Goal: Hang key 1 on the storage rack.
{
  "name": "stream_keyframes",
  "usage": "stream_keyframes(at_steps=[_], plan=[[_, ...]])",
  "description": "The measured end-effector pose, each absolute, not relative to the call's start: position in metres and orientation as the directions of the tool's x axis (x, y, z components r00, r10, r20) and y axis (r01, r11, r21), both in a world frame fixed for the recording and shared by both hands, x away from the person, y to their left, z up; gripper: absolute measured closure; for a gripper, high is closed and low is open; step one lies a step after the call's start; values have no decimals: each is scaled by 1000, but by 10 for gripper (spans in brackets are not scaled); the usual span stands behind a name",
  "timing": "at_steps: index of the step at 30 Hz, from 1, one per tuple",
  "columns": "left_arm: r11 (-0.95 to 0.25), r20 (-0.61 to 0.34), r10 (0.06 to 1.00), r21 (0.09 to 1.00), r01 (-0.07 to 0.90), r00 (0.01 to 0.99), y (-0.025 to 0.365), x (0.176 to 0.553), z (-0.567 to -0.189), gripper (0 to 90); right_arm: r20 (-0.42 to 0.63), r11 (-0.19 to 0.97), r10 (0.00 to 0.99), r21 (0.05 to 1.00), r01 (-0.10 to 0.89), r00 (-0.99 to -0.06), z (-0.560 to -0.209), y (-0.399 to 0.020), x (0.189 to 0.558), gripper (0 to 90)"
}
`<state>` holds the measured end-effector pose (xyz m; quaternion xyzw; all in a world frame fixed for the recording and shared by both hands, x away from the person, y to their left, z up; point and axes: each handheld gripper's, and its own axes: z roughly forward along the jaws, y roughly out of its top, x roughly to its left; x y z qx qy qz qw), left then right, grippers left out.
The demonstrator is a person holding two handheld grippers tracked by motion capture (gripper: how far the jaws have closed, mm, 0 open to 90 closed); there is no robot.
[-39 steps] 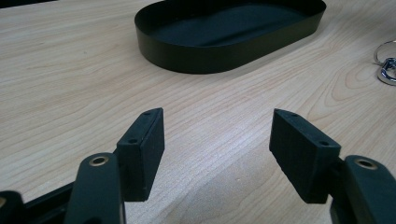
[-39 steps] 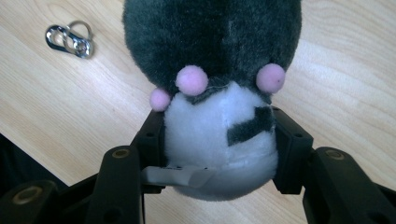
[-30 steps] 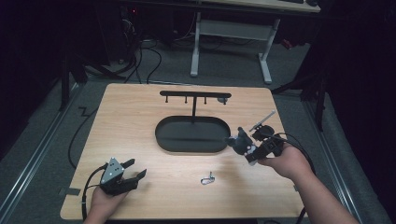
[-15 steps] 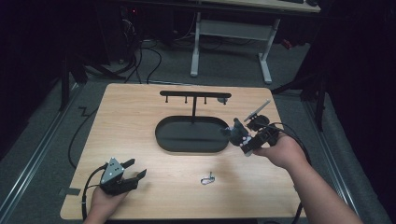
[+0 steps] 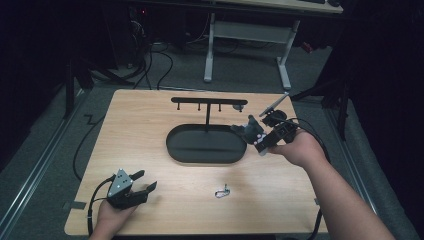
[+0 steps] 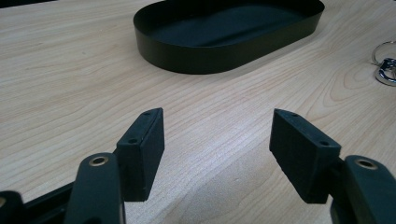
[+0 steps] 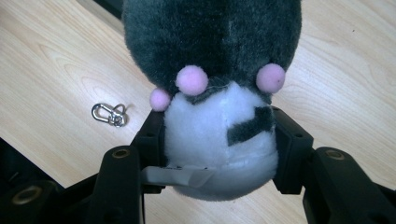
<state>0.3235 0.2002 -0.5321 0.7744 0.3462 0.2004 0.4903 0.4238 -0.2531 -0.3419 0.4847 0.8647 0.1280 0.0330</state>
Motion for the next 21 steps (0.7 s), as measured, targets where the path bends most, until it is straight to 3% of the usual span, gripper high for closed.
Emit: stream_keyframes(at_steps=[21], plan=[[-282,-30,730,897,342,682,200,324,-532,362,53,460,868,288,840,-493,-311,-253,446,492]])
